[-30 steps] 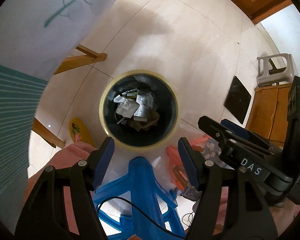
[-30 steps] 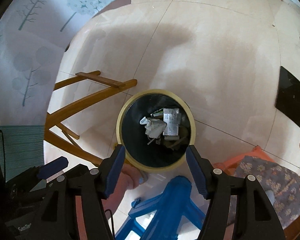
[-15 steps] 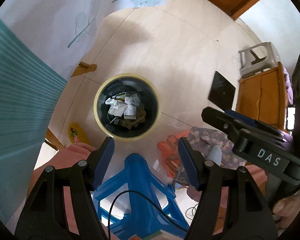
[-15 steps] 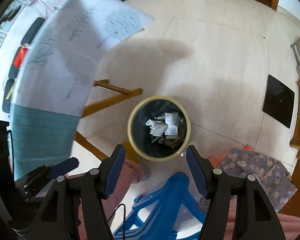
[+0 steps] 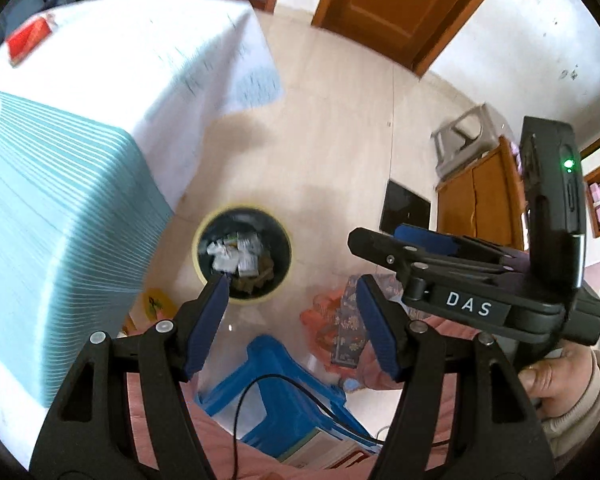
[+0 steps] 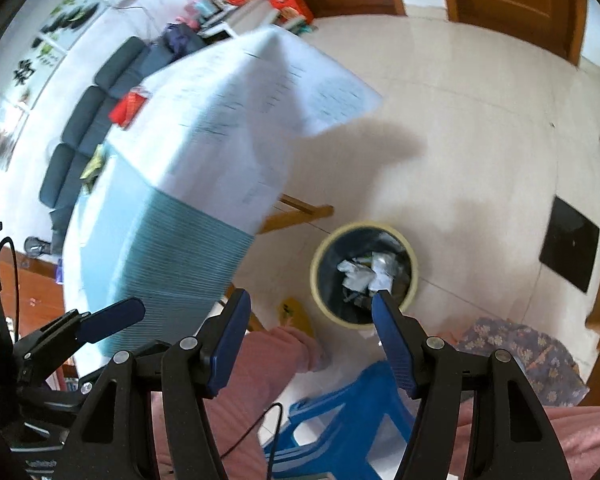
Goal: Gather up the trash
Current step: 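Move both tools back toward the table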
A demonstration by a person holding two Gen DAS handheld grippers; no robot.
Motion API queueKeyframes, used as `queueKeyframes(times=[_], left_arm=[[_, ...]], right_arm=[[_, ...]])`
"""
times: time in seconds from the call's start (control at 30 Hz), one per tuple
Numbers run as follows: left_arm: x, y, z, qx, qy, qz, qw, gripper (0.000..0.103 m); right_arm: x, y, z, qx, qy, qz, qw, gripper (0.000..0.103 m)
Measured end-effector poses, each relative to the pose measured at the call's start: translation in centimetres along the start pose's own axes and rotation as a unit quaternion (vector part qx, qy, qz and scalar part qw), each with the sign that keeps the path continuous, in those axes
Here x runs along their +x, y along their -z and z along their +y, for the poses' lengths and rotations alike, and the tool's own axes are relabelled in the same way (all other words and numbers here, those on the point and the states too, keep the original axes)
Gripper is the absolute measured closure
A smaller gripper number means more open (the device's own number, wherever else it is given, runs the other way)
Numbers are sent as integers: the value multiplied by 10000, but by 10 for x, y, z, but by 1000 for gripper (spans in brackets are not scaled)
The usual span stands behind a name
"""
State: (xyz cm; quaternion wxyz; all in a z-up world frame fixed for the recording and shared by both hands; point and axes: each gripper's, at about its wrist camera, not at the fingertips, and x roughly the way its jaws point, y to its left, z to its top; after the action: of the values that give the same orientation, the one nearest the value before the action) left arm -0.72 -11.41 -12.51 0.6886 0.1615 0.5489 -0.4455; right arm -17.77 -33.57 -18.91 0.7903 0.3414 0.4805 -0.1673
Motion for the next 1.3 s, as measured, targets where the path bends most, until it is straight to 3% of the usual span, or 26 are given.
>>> queueKeyframes(times=[0.2, 0.33, 0.47, 0.53, 0.63, 0.77, 0.9, 0.97, 1.07, 1.3], left_arm=[[-76, -1, 37, -155, -159, -545, 9983, 39], [-128, -6, 80, -321, -452, -911, 9943, 31], [-179, -13, 137, -723, -857, -1225, 9861, 29], [-197, -16, 166, -917, -1039, -1345, 9812, 20], [-225, -18, 214, -1243, -1299, -1469, 9727, 19], [-247, -30, 277, -1716, -1529, -1541, 9610, 18], [-250, -47, 332, -2106, -1607, -1545, 9518, 18], [-244, -59, 368, -2347, -1556, -1483, 9480, 18], [-215, -79, 406, -2661, -1446, -1394, 9428, 18], [-148, -115, 499, -3492, -1219, -1215, 9211, 15]], right_arm=[[-30, -23, 62, -525, -252, -177, 9981, 39], [-47, -47, 115, -987, -393, -279, 9939, 39], [-56, -76, 169, -1407, -522, -344, 9881, 38], [-57, -95, 200, -1635, -583, -377, 9841, 38], [-50, -127, 243, -1806, -729, -365, 9802, 37], [-27, -176, 302, -1956, -781, -363, 9769, 25], [14, -224, 348, -1892, -850, -187, 9781, 24], [43, -251, 371, -1790, -839, -57, 9802, 19], [90, -286, 396, -1564, -857, 95, 9839, 17], [206, -343, 424, -1024, -453, 381, 9930, 15]])
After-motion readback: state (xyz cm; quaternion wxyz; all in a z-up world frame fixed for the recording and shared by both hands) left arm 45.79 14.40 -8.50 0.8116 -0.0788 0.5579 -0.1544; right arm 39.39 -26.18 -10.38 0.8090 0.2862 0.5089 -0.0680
